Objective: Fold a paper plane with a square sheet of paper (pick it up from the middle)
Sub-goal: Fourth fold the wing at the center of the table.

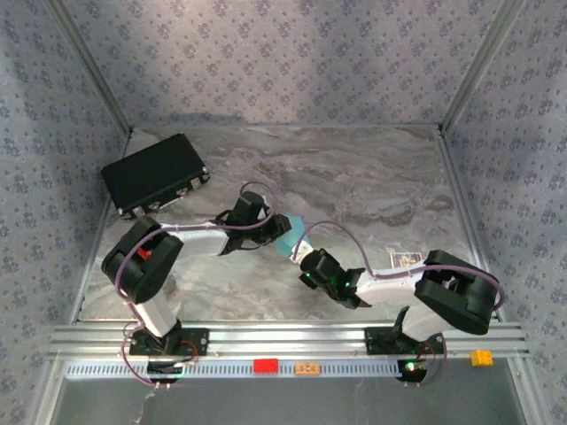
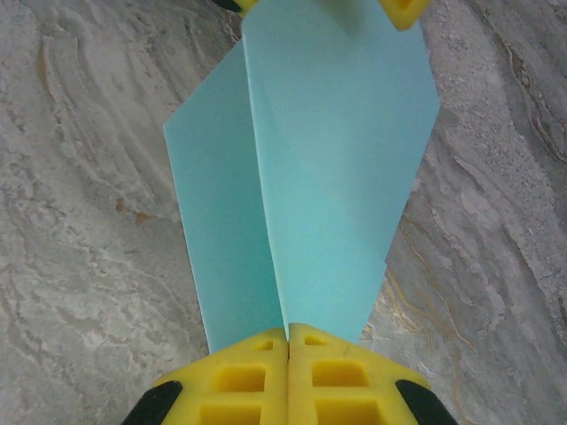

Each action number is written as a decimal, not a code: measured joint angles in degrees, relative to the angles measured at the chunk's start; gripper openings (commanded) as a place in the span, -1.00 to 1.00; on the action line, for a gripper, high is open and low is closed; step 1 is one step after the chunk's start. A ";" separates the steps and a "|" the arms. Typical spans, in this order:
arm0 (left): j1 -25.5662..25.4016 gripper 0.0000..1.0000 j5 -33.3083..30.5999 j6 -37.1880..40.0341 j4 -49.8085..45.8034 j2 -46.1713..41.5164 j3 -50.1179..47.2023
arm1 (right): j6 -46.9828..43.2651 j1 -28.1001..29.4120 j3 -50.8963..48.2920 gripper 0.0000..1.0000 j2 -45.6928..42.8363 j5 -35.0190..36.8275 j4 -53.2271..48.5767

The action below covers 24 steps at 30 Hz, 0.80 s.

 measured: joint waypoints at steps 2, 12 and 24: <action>0.00 -0.17 -1.05 0.26 -0.70 -1.01 -0.22 | 0.98 -0.63 0.00 -0.98 0.00 -1.22 0.13; 0.33 -0.04 -8.13 0.48 -4.33 -9.01 -3.17 | 6.10 -5.66 -1.33 -0.99 0.00 -11.30 4.09; 0.55 -0.04 -9.77 0.52 -5.42 -9.25 -3.54 | 14.36 -13.35 -3.43 -1.00 0.98 -25.14 8.85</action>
